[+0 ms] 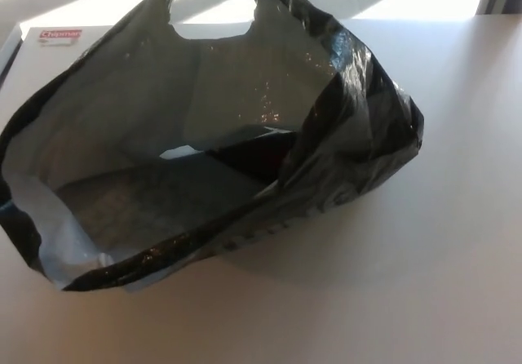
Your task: A plastic bag is kept infront of the robot in the middle of the desk and the robot uses both its hands to grab it from the top and lifts it up and then releases it.
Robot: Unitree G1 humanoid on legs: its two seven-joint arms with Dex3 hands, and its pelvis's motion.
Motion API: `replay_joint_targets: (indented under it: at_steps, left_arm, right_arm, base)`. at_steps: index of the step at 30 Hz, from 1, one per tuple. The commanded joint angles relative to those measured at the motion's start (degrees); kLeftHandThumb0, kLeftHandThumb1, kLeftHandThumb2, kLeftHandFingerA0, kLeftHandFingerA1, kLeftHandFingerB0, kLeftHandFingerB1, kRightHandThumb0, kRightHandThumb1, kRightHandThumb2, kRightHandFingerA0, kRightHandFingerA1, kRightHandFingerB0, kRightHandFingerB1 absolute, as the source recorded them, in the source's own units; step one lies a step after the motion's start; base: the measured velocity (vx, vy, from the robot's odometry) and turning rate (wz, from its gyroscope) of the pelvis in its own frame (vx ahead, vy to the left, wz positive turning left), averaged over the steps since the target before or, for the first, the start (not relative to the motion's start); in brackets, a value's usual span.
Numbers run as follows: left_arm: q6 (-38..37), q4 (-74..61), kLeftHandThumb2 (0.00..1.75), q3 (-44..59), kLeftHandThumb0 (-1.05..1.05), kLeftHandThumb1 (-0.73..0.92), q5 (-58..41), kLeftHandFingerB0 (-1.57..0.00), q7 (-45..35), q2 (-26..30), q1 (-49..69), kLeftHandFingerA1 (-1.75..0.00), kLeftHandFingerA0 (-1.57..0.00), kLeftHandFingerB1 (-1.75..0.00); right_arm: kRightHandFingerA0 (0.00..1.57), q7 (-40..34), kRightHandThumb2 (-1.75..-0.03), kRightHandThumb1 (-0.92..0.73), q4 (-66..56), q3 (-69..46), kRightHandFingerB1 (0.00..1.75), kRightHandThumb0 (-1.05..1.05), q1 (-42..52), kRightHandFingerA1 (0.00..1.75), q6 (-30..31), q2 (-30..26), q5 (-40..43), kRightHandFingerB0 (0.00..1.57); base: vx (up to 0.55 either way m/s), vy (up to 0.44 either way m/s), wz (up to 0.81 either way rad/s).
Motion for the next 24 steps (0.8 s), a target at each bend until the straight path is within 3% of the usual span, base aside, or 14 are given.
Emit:
replay_joint_targets:
  at_steps: [1, 5, 6, 9, 10, 11, 16, 17, 18, 19, 20, 21, 22, 24]
  left_arm:
    - [-32.5, 17.3, 1.13, 3.9, -0.78, 0.75, -4.4, -0.06, 4.0, -1.6, 4.0, -0.23, 0.0, -0.22]
    - [-32.5, 19.9, 1.1, 3.2, -0.85, 0.77, -6.8, -0.08, 4.3, -0.7, 6.2, -0.16, -0.07, -0.15]
    - [-32.5, 20.1, 1.11, 5.2, -0.71, 0.71, -6.6, -0.02, 4.5, -2.5, 6.1, -0.35, -0.02, -0.28]
    - [-32.5, 22.0, 1.11, 7.2, -0.77, 0.71, -7.3, -0.06, 3.9, -3.8, 6.3, -0.33, -0.06, -0.24]
    - [-32.5, 22.9, 0.84, 6.9, -0.81, 0.73, -8.6, -0.09, 4.6, -3.2, 6.0, -0.31, -0.09, -0.23]
    - [-32.5, 23.6, 1.06, 7.0, -0.77, 0.68, -9.7, -0.04, 5.4, -3.2, 6.1, -0.4, -0.04, -0.3]
    - [-32.5, 25.1, 0.97, 0.8, -0.88, 0.64, -18.7, -0.05, 7.1, -3.3, 6.3, -0.43, -0.06, -0.37]
    - [-32.5, 25.1, 0.66, -1.6, -0.72, 0.81, -20.1, -0.14, 7.3, -3.5, 6.1, -0.29, -0.1, -0.23]
    - [-32.5, 25.2, 0.65, -2.4, -0.68, 0.8, -20.7, -0.14, 7.3, -3.5, 5.9, -0.29, -0.11, -0.22]
    - [-32.5, 25.2, 0.95, -2.3, -0.73, 0.64, -20.7, -0.07, 7.2, -3.7, 5.6, -0.43, -0.05, -0.36]
    - [-32.5, 25.2, 0.95, -2.4, -0.73, 0.64, -20.8, -0.07, 7.1, -4.0, 5.2, -0.43, -0.05, -0.36]
    - [-32.5, 25.3, 0.99, -2.3, -0.77, 0.62, -21.0, -0.08, 7.0, -4.5, 5.6, -0.44, -0.05, -0.42]
    - [-32.5, 25.8, 1.09, 0.7, -0.36, 0.51, -19.7, 0.0, 6.6, -5.9, 5.3, -0.5, -0.01, -0.49]
    - [-32.5, 25.0, 1.08, -0.4, -0.36, 0.5, -21.4, 0.0, 6.9, -6.2, 6.8, -0.51, -0.01, -0.48]
  right_arm:
    - [0.0, -6.5, -1.06, -0.69, 12.4, -6.8, 0.23, -0.78, 8.2, 0.29, -32.6, 3.4, -8.0, 0.0]
    - [0.0, -8.0, -1.1, -0.77, 13.9, -11.0, 0.15, -0.86, 10.1, 0.22, -35.2, 5.3, -12.3, 0.0]
    - [0.0, -7.7, -1.1, -0.71, 13.0, -12.6, 0.21, -0.78, 11.6, 0.29, -35.3, 5.9, -12.3, 0.0]
    - [0.02, -7.2, -1.06, -0.7, 13.5, -15.7, 0.19, -0.81, 11.8, 0.33, -37.1, 7.2, -12.0, 0.01]
    - [0.03, -7.2, -1.06, -0.71, 14.2, -17.4, 0.22, -0.82, 12.1, 0.33, -38.3, 8.3, -11.9, 0.04]
    - [0.02, -7.1, -1.05, -0.7, 15.8, -19.3, 0.25, -0.79, 12.0, 0.36, -40.0, 9.2, -11.2, 0.04]
    - [0.01, -7.4, -1.05, -0.7, 19.1, -23.0, 0.19, -0.78, 13.0, 0.3, -39.7, 10.8, -8.4, 0.0]
    - [0.07, -7.8, -1.01, -0.7, 20.1, -24.5, 0.12, -0.84, 11.1, 0.31, -40.6, 11.6, -10.5, 0.06]
    - [0.06, -7.8, -1.02, -0.7, 20.9, -26.1, 0.15, -0.81, 9.8, 0.36, -41.7, 12.6, -12.1, 0.04]
    - [0.09, -7.9, -1.05, -0.74, 21.6, -27.9, 0.11, -0.82, 8.8, 0.32, -42.8, 13.4, -13.4, 0.0]
    - [0.09, -7.6, -1.05, -0.74, 22.1, -29.2, 0.11, -0.82, 8.0, 0.32, -43.6, 13.9, -13.8, 0.0]
    - [0.09, -7.2, -0.88, -0.73, 23.2, -30.3, 0.06, -0.74, 7.3, 0.29, -44.6, 14.3, -14.0, 0.0]
    - [0.05, -6.9, -1.03, -0.72, 24.1, -31.2, 0.13, -0.75, 6.5, 0.33, -45.5, 14.8, -14.5, 0.0]
    - [0.08, -5.6, -0.86, -0.73, 25.2, -32.3, 0.05, -0.72, 5.1, 0.3, -47.5, 16.1, -14.5, 0.0]
  base:
    - [0.0, 0.0, 0.0]
    - [0.0, 0.0, 0.0]
    - [0.0, 0.0, 0.0]
    - [0.0, 0.0, 0.0]
    - [0.0, 0.0, 0.0]
    - [0.0, 0.0, 0.0]
    - [0.0, 0.0, 0.0]
    - [0.0, 0.0, 0.0]
    - [0.0, 0.0, 0.0]
    - [0.0, 0.0, 0.0]
    - [0.0, 0.0, 0.0]
    - [0.0, 0.0, 0.0]
    - [0.0, 0.0, 0.0]
    - [0.0, 0.0, 0.0]
